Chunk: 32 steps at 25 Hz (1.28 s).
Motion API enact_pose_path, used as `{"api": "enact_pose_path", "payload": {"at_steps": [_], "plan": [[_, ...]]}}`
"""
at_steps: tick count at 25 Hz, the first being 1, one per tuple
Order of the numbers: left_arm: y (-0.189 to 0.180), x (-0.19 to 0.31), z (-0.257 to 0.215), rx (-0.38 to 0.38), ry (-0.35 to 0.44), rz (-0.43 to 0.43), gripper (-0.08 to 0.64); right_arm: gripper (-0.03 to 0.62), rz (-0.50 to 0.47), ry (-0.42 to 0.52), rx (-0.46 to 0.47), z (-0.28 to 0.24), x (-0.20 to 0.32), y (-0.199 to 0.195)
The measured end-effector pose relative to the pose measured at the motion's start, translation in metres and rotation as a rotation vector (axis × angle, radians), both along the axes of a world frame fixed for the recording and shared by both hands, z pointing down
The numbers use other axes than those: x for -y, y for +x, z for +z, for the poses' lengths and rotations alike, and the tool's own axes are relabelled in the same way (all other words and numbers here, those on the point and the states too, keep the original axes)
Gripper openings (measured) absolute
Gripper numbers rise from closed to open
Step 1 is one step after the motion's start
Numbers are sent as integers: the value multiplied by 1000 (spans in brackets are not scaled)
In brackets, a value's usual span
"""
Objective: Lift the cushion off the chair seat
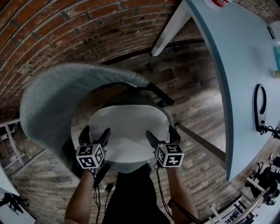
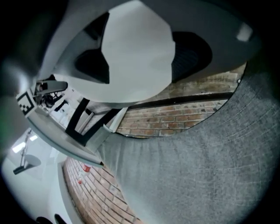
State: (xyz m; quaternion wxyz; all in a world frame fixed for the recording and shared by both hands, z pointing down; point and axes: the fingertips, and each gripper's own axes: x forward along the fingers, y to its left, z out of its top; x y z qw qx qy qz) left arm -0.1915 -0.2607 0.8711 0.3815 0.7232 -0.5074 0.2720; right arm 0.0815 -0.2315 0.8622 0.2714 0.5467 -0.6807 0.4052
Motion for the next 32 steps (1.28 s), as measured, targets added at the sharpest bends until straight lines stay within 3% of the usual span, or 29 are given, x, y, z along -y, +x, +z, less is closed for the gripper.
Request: {"api": "enact_pose_path", "payload": {"at_steps": [7,14,24,26,32], "plan": [[-4,-7,18,-7,-60,-44,494,506,-22,-24,-4,15,-3,2],[-22,-12,39,-7,-135,-149,512,506,-47,-65,-34,33,-8,2],[-16,-14,48,-49,-185,-114,512,508,-35,-64,-80,35,-9,8],[-16,-15,49,-49,-190,-107,512,552,-26,-74,-86,38,-9,13],[-15,-14,50,-51,-186,-98,512,568,-5,-102,-17,44,-9,13]]}}
